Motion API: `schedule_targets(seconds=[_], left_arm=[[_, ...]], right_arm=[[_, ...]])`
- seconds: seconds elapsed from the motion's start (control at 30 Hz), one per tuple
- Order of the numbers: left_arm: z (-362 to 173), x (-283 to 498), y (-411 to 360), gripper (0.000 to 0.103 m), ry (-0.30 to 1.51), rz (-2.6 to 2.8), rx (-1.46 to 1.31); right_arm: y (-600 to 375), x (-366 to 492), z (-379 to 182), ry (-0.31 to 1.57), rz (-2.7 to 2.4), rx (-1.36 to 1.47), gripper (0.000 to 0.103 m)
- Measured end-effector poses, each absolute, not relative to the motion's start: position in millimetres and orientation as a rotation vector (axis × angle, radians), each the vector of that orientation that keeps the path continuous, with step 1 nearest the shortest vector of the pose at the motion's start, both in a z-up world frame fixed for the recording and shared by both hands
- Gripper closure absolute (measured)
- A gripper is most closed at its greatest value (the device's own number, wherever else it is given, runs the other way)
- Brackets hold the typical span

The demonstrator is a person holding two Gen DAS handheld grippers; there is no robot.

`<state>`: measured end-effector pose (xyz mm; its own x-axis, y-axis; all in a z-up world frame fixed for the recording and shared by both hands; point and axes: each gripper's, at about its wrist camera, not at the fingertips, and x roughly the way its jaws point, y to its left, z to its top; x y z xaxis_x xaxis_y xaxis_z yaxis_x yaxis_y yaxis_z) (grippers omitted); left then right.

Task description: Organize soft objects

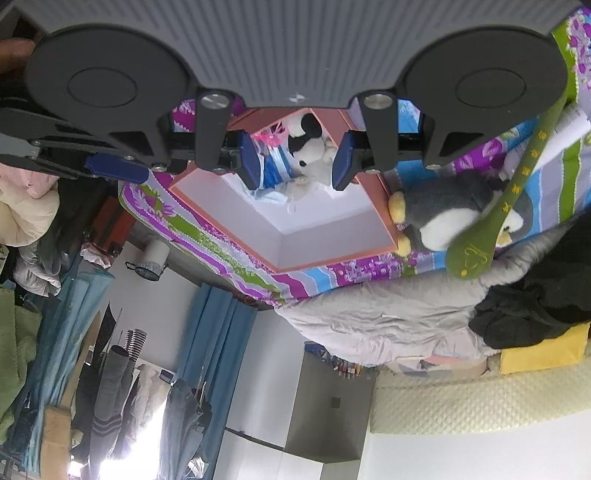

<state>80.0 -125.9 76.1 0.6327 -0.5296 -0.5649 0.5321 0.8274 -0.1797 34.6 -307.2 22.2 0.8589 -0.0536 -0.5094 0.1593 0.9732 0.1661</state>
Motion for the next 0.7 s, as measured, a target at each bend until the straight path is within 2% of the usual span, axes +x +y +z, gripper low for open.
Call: schedule_targets(seconds=[0.57,0.63,0.7], left_arm=[[56,86,-125,0.054,0.69,-0.577,0.007],[56,87,-125,0.048,0.689,-0.575,0.007],[56,88,-125,0.047,0.689,-0.575,0.008]], right_arm=[[-309,29,6,0.549,-0.141,0.212,0.049],[-309,29,6,0.548,-0.144,0.209,0.049],[-309,29,6,0.546,-0.151,0.202,0.049]])
